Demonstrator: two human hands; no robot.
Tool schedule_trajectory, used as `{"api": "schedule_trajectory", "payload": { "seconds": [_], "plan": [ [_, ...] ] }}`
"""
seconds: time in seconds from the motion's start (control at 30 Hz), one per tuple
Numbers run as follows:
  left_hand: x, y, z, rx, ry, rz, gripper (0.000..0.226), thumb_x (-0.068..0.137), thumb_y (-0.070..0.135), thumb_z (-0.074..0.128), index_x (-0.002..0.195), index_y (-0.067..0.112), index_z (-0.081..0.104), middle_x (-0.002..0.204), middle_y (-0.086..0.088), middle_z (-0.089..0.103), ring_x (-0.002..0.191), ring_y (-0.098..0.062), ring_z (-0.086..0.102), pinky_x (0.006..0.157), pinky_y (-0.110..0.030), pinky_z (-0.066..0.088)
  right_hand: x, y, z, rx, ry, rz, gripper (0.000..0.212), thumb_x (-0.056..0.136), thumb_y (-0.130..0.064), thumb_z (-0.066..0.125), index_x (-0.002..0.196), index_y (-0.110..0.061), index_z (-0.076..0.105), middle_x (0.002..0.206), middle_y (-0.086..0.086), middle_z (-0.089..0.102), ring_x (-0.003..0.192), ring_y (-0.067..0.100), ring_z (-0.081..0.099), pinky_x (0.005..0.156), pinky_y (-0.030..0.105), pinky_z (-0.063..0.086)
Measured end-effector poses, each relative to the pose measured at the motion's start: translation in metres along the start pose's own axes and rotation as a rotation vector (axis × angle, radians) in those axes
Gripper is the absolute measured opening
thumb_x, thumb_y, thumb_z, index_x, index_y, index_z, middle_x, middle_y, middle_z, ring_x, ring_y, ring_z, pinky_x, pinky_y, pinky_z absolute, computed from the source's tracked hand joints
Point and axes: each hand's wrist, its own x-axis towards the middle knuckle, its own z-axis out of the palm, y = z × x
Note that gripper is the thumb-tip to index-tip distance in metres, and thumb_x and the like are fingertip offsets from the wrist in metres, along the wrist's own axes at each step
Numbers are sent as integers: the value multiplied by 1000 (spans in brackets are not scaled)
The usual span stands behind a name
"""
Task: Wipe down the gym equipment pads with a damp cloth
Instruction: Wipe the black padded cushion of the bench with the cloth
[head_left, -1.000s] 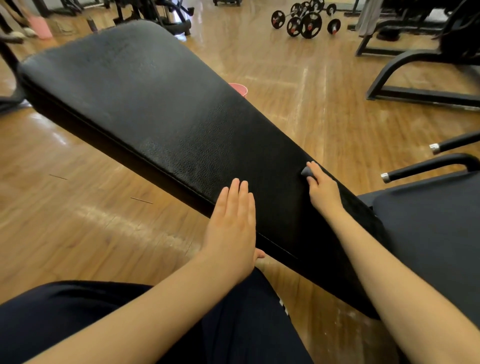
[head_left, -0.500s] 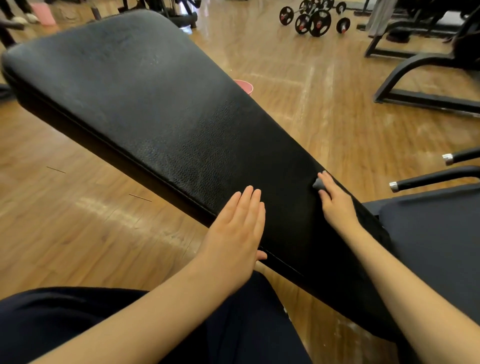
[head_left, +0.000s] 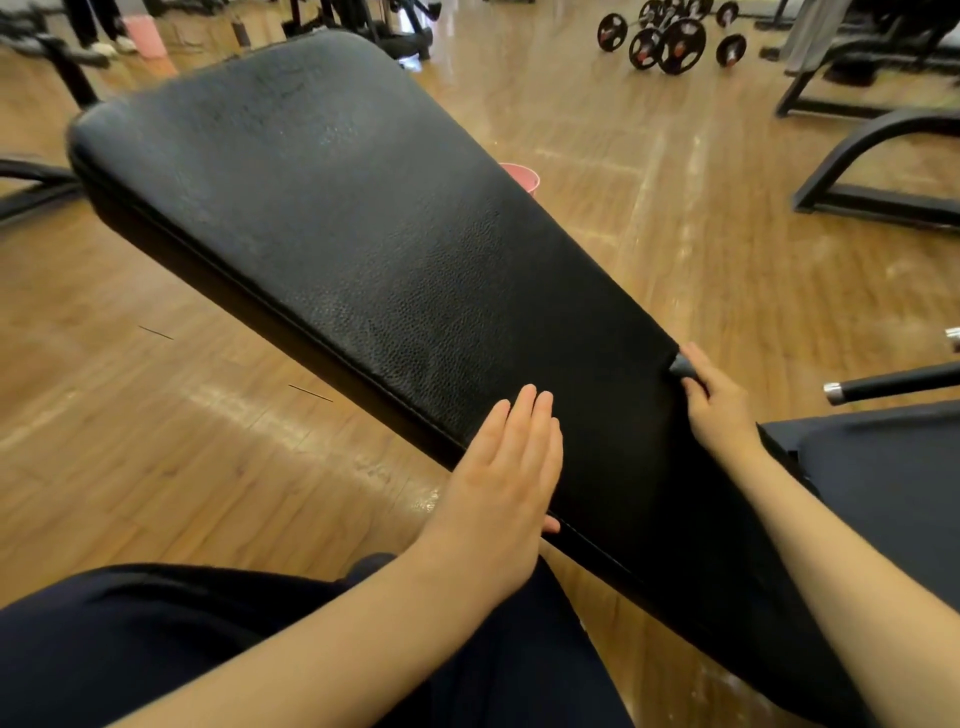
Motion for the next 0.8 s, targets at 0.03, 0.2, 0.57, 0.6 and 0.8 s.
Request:
{"api": "schedule_trajectory", "payload": {
  "seconds": [0.03, 0.2, 0.57, 0.6, 0.8],
  "plan": [
    [1, -1, 0, -16, -27, -8, 78, 90, 48, 17, 144, -9, 13, 154, -29, 15, 143, -43, 11, 111, -53, -3, 3, -5, 0, 7, 1, 16, 41, 95, -2, 43, 135, -9, 47, 145, 4, 40, 136, 17, 33, 113, 29, 21],
    [1, 1, -3, -11, -20, -16, 80, 96, 49, 25, 145, -10, 3, 155, -29, 4, 144, -43, 0, 109, -52, -9, 21, -46, 8, 23, -27, -45, 41, 96, -4, 43, 136, -7, 44, 147, 4, 37, 138, 16, 29, 108, 19, 17],
    [3, -1, -17, -74, -160, 5, 79, 101, 47, 23, 144, -7, -15, 153, -29, -20, 140, -43, -21, 105, -49, -23, -4, -13, 0, 38, 22, 187, 44, 97, -8, 42, 141, -8, 37, 149, 5, 34, 138, 18, 29, 109, 23, 18],
    [3, -1, -17, -79, -165, 4, 79, 101, 47, 23, 145, -7, -15, 153, -29, -20, 140, -43, -21, 107, -49, -22, -11, -19, 1, 28, 30, 180, 44, 97, -9, 42, 141, -9, 38, 149, 3, 33, 138, 18, 28, 109, 23, 17],
    [4, -1, -21, -50, -218, -3, 79, 102, 48, 22, 145, -6, -16, 153, -27, -21, 141, -42, -21, 113, -49, -15, -91, -42, 2, 67, 18, 95, 45, 96, -7, 45, 139, -16, 41, 148, -4, 34, 134, 6, 28, 105, 16, 17]
  ]
}}
